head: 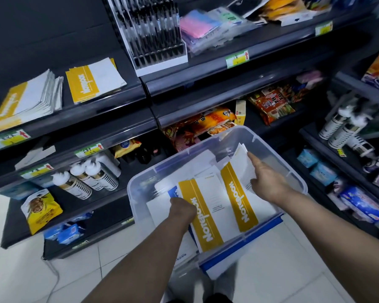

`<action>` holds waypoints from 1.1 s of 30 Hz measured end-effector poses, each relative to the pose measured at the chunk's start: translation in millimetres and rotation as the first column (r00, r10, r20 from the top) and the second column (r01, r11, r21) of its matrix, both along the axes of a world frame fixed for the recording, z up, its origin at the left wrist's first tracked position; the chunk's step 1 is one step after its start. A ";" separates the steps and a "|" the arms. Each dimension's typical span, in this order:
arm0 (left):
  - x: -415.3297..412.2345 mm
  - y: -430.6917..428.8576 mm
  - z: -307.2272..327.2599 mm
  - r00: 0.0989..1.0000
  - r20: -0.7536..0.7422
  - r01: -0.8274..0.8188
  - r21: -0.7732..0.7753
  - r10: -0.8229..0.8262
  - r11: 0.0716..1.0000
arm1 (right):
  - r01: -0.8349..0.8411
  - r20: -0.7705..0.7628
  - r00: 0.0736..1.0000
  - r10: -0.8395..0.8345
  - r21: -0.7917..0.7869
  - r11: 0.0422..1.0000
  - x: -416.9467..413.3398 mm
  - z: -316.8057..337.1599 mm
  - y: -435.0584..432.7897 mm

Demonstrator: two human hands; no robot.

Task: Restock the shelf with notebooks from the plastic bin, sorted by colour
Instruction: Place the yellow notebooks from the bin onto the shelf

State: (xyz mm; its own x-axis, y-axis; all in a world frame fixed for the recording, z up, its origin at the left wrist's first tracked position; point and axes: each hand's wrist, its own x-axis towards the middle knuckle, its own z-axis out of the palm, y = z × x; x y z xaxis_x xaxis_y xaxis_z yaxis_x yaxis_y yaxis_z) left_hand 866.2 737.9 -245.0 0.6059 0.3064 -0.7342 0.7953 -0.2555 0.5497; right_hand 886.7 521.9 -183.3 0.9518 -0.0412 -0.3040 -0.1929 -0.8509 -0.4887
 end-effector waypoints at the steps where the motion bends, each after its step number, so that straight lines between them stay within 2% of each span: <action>1: -1.0 -2.1 2.7 0.998 -0.015 -0.059 -0.060 0.058 0.996 | -0.002 -0.015 1.000 0.002 0.015 1.000 0.2 1.2 0.7; 4: -5.7 -7.0 6.9 0.993 -0.078 -0.092 -0.113 0.083 0.989 | -0.009 0.003 1.000 0.009 0.051 0.999 0.6 2.5 1.6; 7: -6.3 -9.1 1.8 0.997 -0.036 0.064 -0.070 -0.067 0.995 | -0.019 0.066 0.998 0.014 0.080 0.997 -2.0 0.9 1.1; 10: -3.0 -7.7 11.3 0.996 0.002 0.090 -0.071 -0.090 0.993 | -0.026 0.097 0.995 0.015 0.111 0.993 -5.3 -0.7 0.8; 14: 10.6 13.6 28.4 0.959 0.194 0.201 0.053 -0.208 0.978 | 0.004 0.145 0.989 -0.033 0.197 0.980 -5.7 0.2 2.5; 18: 14.2 51.7 77.8 0.880 0.327 0.237 0.323 -0.344 0.916 | 0.045 0.168 0.977 -0.131 0.439 0.897 -6.7 10.6 18.1; 20: 14.0 77.0 98.9 0.848 0.363 0.190 0.474 -0.387 0.860 | 0.026 0.194 0.971 -0.142 0.505 0.863 -6.9 19.8 32.7; 22: 10.1 104.2 119.1 0.824 0.421 0.108 0.539 -0.378 0.835 | -0.008 0.222 0.966 -0.128 0.526 0.850 -5.9 32.6 51.7; 27: -3.1 177.9 151.4 0.787 0.540 -0.059 0.548 -0.299 0.834 | -0.114 0.303 0.948 -0.097 0.608 0.786 -4.9 66.0 119.1; 33: -37.0 269.0 178.5 0.737 0.634 -0.139 0.483 -0.235 0.865 | -0.131 0.328 0.940 -0.095 0.602 0.788 -9.7 78.0 215.5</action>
